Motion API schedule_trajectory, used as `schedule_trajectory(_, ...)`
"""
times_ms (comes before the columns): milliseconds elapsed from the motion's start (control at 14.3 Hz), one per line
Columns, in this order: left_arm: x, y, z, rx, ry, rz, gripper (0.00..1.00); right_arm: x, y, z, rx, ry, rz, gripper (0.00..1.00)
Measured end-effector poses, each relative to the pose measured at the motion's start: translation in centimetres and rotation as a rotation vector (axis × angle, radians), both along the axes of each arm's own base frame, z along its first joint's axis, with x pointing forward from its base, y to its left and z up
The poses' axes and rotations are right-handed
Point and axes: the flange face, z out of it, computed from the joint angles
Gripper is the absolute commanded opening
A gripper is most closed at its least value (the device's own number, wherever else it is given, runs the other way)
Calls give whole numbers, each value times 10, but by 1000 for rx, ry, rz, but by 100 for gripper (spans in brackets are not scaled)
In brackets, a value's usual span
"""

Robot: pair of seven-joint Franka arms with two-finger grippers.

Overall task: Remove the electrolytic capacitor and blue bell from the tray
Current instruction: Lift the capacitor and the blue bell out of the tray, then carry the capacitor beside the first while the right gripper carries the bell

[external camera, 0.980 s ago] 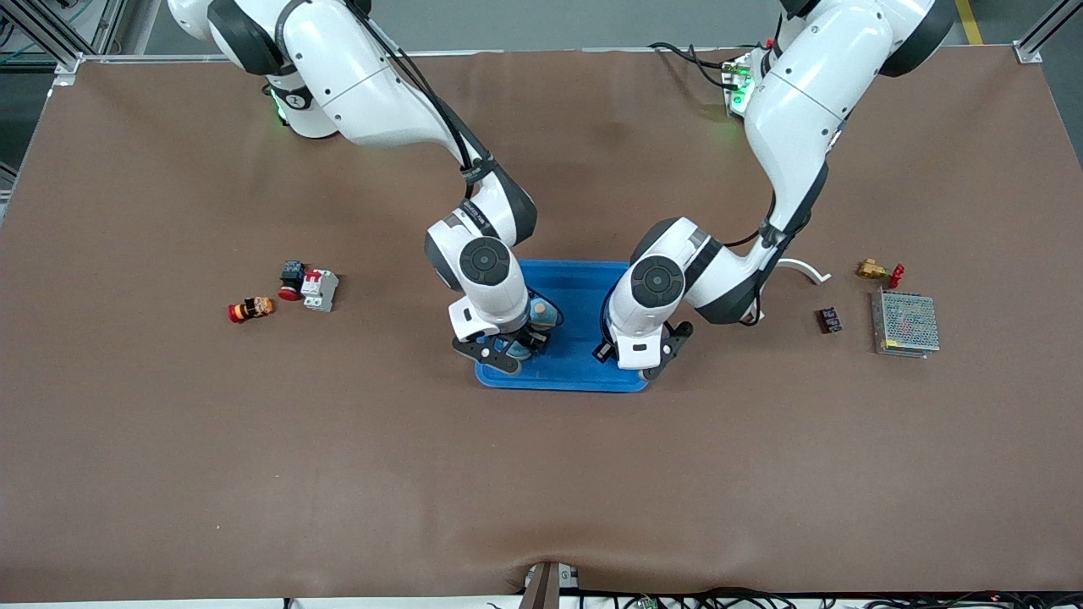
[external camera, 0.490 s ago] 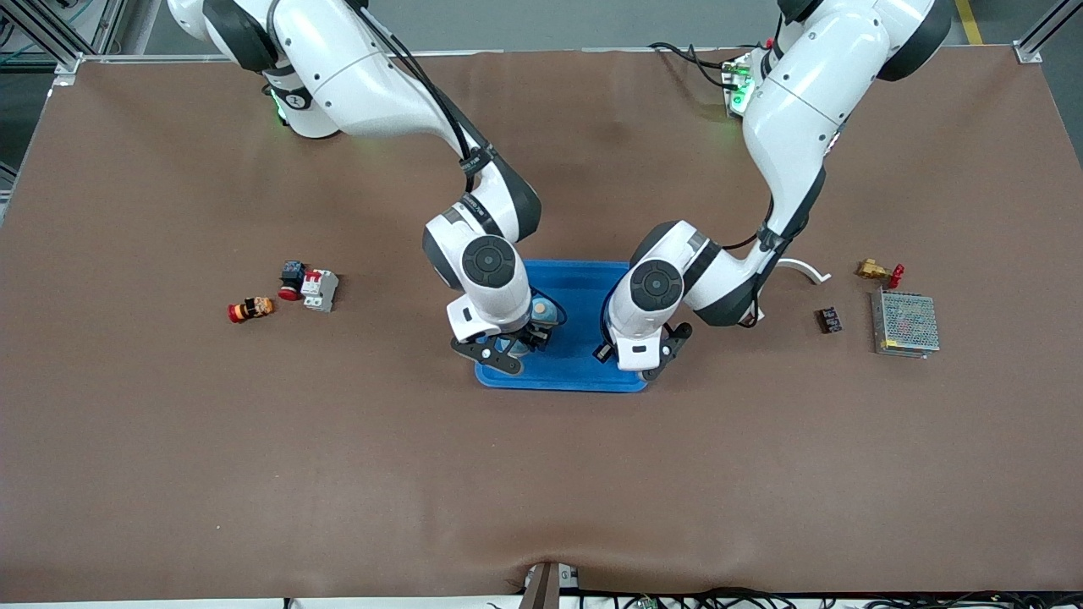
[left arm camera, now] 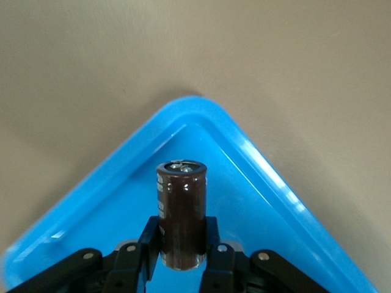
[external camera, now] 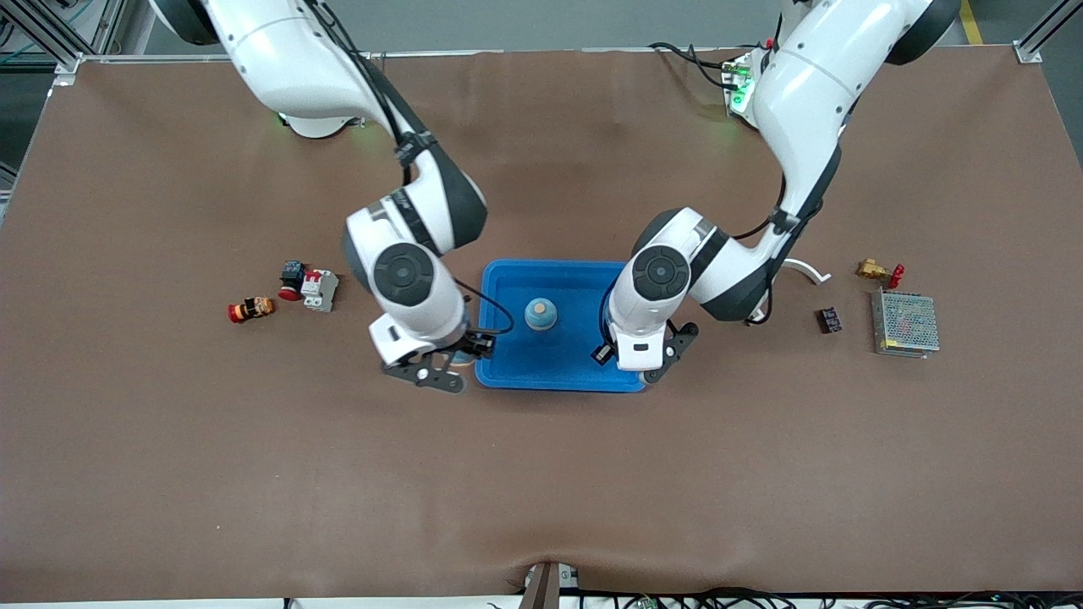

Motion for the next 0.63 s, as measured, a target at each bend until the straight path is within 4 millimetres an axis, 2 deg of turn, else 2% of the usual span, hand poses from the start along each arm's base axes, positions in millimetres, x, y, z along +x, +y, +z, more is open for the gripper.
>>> schedule_trajectory(140, 2, 15, 44, 40, -2, -101, 0, 12, -30, 14, 0, 9, 59, 58)
schedule_trajectory(280, 10, 48, 78, 75, 8, -193, 0, 24, -62, 23, 3, 13, 124, 58)
schedule_trajectory(350, 16, 70, 89, 92, 24, -238, 0, 29, -77, 27, 5, 15, 155, 58)
schedule_trajectory(490, 28, 115, 97, 115, 73, -322, 0, 37, -107, 32, 7, 28, 215, 58)
schedule_trajectory(630, 39, 154, 96, 119, 112, -372, 0, 46, -137, 37, 12, 31, 280, 58)
